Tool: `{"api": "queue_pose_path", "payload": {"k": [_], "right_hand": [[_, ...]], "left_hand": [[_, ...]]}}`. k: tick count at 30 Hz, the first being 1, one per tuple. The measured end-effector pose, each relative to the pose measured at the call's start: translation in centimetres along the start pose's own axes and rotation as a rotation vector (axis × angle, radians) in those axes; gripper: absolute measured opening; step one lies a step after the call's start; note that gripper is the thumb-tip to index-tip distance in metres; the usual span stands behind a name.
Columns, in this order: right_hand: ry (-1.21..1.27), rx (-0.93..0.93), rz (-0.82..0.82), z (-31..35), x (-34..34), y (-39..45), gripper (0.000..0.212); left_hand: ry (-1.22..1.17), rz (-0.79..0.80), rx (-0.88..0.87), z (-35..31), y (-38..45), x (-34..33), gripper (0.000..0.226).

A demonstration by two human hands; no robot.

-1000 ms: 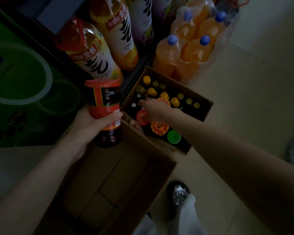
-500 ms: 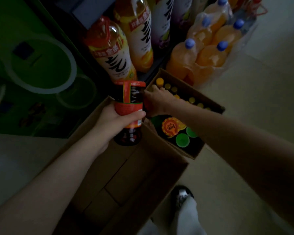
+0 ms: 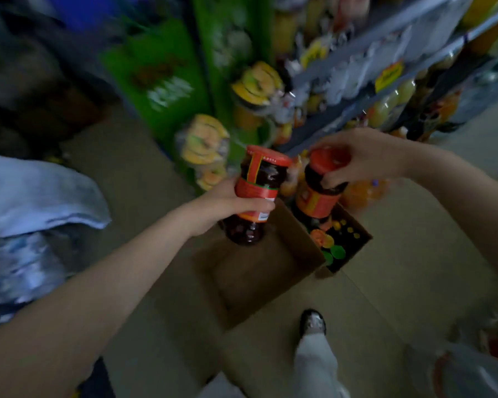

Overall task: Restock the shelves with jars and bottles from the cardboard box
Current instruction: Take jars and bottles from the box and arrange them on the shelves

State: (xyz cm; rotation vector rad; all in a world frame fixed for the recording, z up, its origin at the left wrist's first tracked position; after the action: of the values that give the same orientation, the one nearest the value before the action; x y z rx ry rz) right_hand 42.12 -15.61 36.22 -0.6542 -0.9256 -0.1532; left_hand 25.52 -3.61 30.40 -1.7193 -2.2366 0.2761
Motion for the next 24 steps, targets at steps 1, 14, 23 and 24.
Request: {"api": "queue_pose_path", "payload": {"k": [1, 14, 23, 24], "right_hand": [[0.0, 0.05, 0.012, 3.8, 0.8, -1.1, 0.054], [0.361, 0.74, 0.015, 50.7, 6.9, -3.2, 0.042], [0.736, 0.867, -0.094, 75.7, 11.2, 14.4, 0.037], [0.733, 0.882, -0.08, 79.0, 11.8, 16.2, 0.039]], "left_hand": [[-0.012, -0.02, -0.014, -1.8, -3.2, 2.4, 0.043], [-0.38, -0.725, -0.368, -13.6, -33.5, 35.5, 0.043], [-0.345, -1.048, -0.454, -16.2, -36.4, 61.0, 0.047], [-0.344, -1.076, -0.479, -16.9, -37.1, 63.8, 0.048]]}}
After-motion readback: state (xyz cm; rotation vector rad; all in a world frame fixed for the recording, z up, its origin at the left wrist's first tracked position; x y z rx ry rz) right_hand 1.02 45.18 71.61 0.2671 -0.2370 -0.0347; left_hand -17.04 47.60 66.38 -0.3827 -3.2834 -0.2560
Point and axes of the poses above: each hand's wrist, its own y-axis towards the middle knuckle, its own x-axis out of the back of the hand, z = x × y, the point moved 5 cm from there along y, towards the middle knuckle, and after that the axes turned 8 degrees about -x, right-handed, at the moved point
